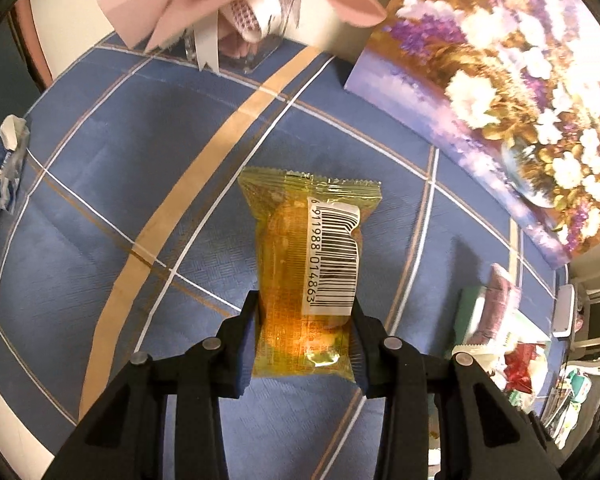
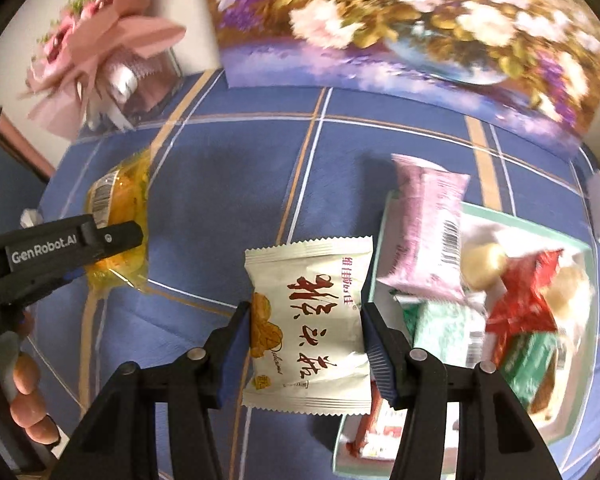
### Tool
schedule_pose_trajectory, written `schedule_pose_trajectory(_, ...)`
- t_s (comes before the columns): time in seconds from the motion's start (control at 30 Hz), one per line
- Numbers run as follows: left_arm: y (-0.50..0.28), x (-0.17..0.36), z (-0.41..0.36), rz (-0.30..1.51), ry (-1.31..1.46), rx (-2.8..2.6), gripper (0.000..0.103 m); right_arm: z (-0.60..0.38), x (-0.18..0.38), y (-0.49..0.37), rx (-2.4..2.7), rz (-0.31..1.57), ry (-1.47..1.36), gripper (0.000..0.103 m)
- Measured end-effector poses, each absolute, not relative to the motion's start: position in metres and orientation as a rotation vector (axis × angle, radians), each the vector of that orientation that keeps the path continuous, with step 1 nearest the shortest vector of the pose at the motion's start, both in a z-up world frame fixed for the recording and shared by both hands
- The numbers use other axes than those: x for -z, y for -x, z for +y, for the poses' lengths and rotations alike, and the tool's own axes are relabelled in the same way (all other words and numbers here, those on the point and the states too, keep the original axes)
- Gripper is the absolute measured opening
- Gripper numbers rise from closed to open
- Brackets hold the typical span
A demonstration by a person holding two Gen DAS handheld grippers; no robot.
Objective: Organize snacks
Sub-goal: 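Carry both snacks over the tray and open both tools to drop them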
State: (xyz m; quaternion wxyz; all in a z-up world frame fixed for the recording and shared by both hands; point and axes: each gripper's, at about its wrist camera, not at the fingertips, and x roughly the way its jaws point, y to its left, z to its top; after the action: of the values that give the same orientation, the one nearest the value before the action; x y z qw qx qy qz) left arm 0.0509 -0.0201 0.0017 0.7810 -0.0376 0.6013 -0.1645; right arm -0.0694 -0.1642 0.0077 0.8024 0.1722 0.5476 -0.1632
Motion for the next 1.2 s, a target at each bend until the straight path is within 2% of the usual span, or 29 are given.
schedule_pose_trajectory(0.57,0.018,-0.063,-0.061,1.138,-0.048,0.473,0.041,-0.198,-0.03,0.147,0.522,1.078,-0.533,0.057)
schedule_pose_trajectory(0.9,0.071,-0.071,-0.123,1.112,-0.195,0.631,0.041,-0.266,-0.044,0.213,0.709,0.993,-0.644,0.057)
schedule_pose_trajectory(1.2,0.111,-0.056,-0.168,1.16,-0.278,0.739,0.041,-0.311,-0.043,0.264,0.834,0.949,-0.751,0.057)
